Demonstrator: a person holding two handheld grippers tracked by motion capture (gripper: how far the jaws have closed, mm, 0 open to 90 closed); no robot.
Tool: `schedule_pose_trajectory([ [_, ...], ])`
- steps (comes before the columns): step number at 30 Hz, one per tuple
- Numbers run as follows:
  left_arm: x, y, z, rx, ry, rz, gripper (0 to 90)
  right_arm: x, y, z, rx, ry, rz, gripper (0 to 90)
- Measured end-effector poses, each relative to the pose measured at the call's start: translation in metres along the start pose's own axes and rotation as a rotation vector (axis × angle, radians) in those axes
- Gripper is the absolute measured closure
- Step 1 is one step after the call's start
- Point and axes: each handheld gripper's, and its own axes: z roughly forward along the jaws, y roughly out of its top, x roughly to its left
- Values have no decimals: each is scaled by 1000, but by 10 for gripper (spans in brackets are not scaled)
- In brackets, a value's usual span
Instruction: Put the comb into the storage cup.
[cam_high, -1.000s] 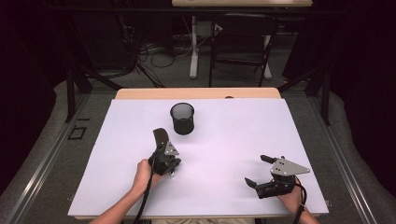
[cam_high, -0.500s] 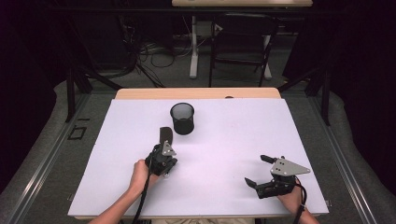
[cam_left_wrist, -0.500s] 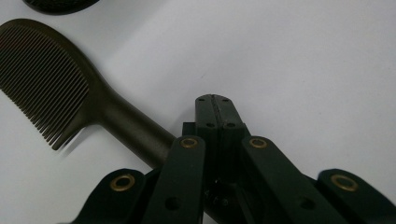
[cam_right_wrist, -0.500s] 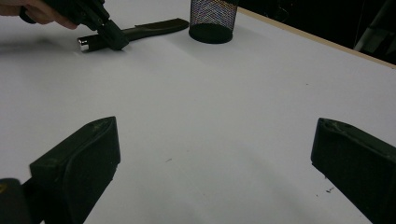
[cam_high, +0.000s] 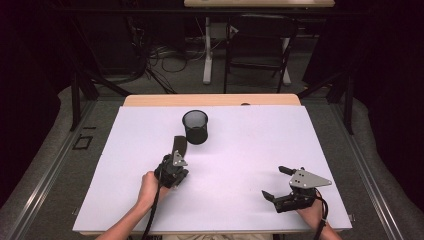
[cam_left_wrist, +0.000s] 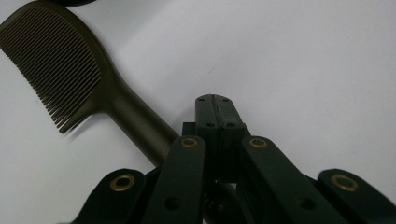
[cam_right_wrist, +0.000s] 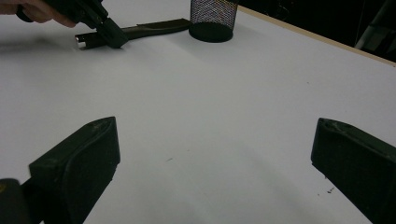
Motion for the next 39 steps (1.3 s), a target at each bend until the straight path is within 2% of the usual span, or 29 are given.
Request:
schedule_pose_trajectory([
  [5,1,-1,-1,3,17,-2,900,0,0,0,-1,-1,-1,10],
  [10,1,-2,-3,-15,10,-21,898,1,0,-1,-5,-3,-5,10],
  [12,1,-1,-6,-34,7,-31,790,0,0,-1,-8,-3,-4,10],
  [15,0,3,-16,-80,17,-78,555,0,1,-1,-9,-2,-5,10],
  [16,1,4,-18,-84,17,-82,492,0,1,-1,-8,-2,-4,10],
  [18,0,5,-22,-98,28,-94,418,0,1,-1,-9,-2,-3,9],
  [24,3,1,-29,-116,58,-152,277,1,2,-1,-2,-3,4,9],
  [27,4,0,-30,-112,69,-163,224,1,1,0,-6,-5,3,9],
  [28,9,-1,-33,-100,75,-191,197,1,1,-1,-3,-5,2,9],
  [32,12,-2,-33,-88,79,-226,160,1,2,0,-6,-7,3,9],
  [39,17,2,-33,-37,86,-273,103,0,1,-1,-9,3,12,9],
])
